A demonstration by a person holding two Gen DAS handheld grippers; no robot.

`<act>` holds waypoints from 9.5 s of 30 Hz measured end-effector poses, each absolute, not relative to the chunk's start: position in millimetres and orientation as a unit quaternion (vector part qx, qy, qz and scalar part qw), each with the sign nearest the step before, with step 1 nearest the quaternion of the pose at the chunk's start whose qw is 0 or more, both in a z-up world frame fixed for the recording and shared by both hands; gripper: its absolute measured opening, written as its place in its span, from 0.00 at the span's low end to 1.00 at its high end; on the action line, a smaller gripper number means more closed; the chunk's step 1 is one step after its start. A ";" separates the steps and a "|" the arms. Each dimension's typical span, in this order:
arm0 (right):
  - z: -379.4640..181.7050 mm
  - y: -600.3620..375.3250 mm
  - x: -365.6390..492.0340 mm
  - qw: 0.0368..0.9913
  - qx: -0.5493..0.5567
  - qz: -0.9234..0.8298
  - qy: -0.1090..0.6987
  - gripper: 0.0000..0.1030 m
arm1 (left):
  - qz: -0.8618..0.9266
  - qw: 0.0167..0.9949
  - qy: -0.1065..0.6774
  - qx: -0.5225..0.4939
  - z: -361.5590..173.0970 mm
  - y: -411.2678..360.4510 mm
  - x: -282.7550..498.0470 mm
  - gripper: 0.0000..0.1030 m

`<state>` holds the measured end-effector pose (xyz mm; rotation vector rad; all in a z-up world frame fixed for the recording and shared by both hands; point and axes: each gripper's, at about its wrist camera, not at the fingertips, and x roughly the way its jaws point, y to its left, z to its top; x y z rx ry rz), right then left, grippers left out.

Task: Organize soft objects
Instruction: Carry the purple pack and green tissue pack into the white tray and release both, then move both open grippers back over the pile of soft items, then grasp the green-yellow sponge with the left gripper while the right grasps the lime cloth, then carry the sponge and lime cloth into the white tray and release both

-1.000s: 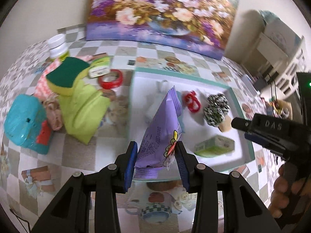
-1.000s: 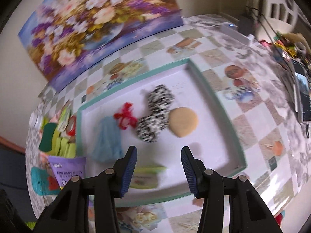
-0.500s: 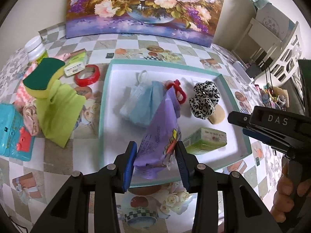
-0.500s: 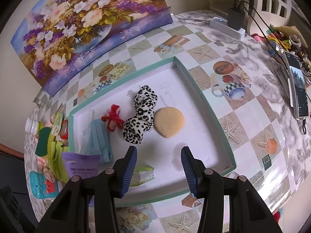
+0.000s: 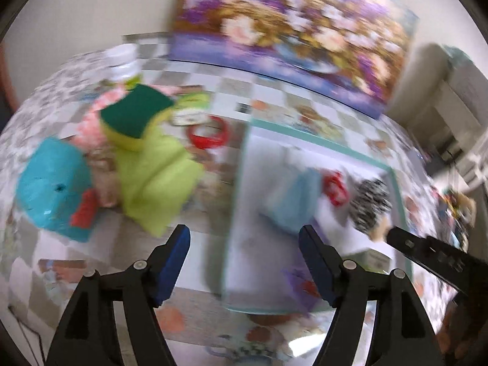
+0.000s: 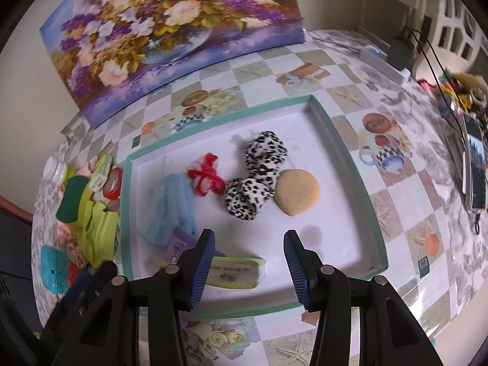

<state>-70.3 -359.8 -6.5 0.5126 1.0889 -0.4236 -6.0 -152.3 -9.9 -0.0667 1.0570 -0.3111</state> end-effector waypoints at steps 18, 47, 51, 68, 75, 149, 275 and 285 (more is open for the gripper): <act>10.3 -259.1 -36.3 0.850 0.072 -0.130 0.505 0.70 | -0.009 0.887 0.457 -0.066 3.7 -84.2 10.4 0.92; -0.1 -210.4 36.6 0.852 0.098 -0.077 0.508 0.70 | -0.010 0.865 0.491 -0.102 38.5 8.7 92.2 0.92; -11.3 -203.7 52.3 0.846 0.097 -0.066 0.520 0.70 | -0.025 0.844 0.529 -0.086 28.3 13.4 118.0 0.92; -41.6 -235.7 97.4 0.802 0.134 -0.075 0.577 0.70 | -0.066 0.787 0.613 -0.033 -6.3 -24.6 185.5 0.92; -29.6 -260.0 102.9 0.803 0.151 -0.106 0.567 0.70 | -0.081 0.776 0.625 0.022 -19.5 -53.9 187.2 0.92; -86.4 -158.6 125.6 0.794 0.176 0.047 0.581 0.30 | -0.035 0.823 0.553 -0.128 -3.4 64.7 134.0 0.63; -24.1 -446.3 -13.5 0.780 0.251 -0.233 0.525 0.64 | -0.133 0.837 0.530 -0.023 -17.9 -193.2 87.7 0.93; -14.7 -438.5 -12.0 0.781 0.269 -0.218 0.519 0.68 | -0.123 0.837 0.533 -0.020 -13.0 -185.3 90.1 0.93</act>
